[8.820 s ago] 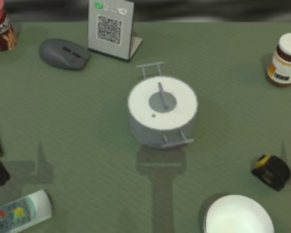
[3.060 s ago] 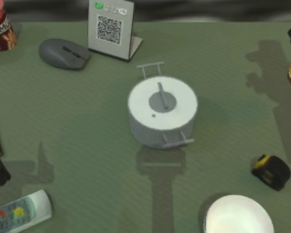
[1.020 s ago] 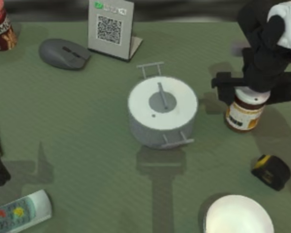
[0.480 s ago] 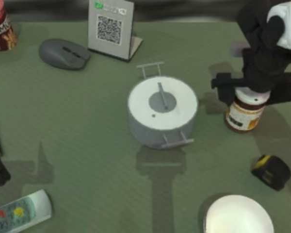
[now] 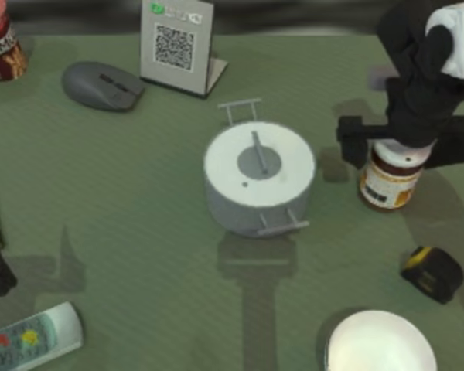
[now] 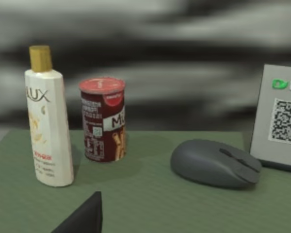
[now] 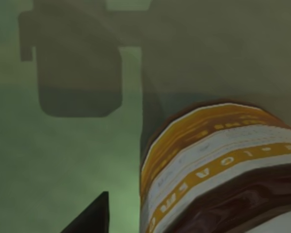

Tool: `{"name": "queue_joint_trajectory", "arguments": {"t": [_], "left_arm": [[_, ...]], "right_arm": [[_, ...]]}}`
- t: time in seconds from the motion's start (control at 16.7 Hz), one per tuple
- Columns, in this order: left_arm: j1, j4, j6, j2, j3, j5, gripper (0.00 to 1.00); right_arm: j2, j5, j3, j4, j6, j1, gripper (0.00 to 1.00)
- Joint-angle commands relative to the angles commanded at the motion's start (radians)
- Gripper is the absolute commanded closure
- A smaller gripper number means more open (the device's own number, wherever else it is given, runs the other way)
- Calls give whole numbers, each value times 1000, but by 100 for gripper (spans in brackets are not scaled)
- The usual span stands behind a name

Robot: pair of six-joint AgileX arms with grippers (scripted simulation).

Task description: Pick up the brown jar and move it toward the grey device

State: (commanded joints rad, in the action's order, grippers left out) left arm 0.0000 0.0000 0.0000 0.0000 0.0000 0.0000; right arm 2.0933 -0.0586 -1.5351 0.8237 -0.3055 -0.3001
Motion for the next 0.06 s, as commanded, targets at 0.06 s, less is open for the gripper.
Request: {"name": "queue_joint_trajectory", "arguments": {"t": [0.06], "left_arm": [[0, 0, 0, 0, 0, 0, 0]], "right_arm": [[0, 0, 0, 0, 0, 0, 0]]}}
